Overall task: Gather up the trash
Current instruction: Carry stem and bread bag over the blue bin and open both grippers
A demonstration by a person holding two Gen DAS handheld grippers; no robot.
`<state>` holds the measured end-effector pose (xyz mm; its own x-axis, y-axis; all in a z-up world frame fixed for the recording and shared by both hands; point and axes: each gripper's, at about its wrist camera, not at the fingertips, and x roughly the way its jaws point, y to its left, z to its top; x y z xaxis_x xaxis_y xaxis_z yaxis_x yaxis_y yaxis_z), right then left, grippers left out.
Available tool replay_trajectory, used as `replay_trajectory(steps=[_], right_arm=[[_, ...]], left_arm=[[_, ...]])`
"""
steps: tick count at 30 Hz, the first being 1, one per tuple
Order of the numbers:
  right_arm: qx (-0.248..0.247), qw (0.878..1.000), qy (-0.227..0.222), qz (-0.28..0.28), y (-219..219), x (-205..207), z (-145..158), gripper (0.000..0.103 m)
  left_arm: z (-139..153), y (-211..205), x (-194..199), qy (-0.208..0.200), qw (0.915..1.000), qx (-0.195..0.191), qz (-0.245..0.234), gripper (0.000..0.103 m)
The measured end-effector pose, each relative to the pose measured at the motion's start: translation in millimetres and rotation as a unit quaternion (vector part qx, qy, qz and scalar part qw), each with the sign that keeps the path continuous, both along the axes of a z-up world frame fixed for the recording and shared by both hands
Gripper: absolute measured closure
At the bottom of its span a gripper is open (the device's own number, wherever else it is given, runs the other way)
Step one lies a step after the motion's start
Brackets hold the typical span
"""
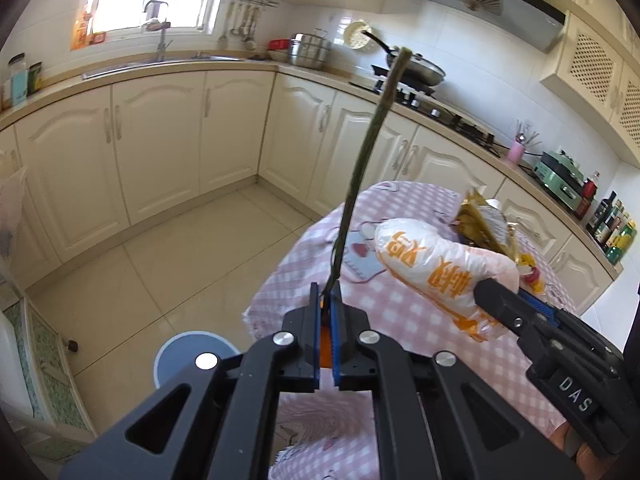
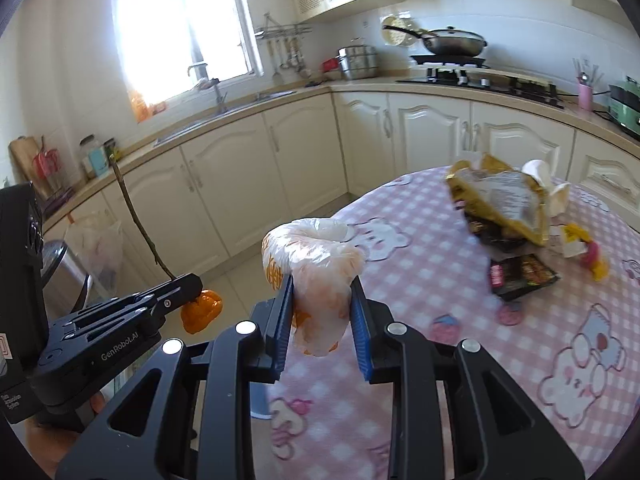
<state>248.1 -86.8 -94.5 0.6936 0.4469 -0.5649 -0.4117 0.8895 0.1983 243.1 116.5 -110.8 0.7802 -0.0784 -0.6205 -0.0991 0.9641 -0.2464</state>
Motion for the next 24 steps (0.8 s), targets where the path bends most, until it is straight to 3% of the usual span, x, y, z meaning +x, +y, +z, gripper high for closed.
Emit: replay_trajectory(steps=[6, 16, 24], right_arm=[[-0.016, 0.999, 0.015, 0.046, 57, 1, -16, 0.078], [-0.053, 0.991, 0.06, 0.104, 144, 8, -67, 0.078], [-0.083, 0.988, 0.074, 0.107, 185, 24, -106, 0.078]], left_arm=[[-22, 45, -11, 0.021, 0.9993, -0.005, 0.031, 0.099], [-86, 125, -18, 0.087, 0.9914, -0.014, 0.096, 0.099], [-126, 165, -1, 0.122, 0.9851, -0.019, 0.12, 0.099]])
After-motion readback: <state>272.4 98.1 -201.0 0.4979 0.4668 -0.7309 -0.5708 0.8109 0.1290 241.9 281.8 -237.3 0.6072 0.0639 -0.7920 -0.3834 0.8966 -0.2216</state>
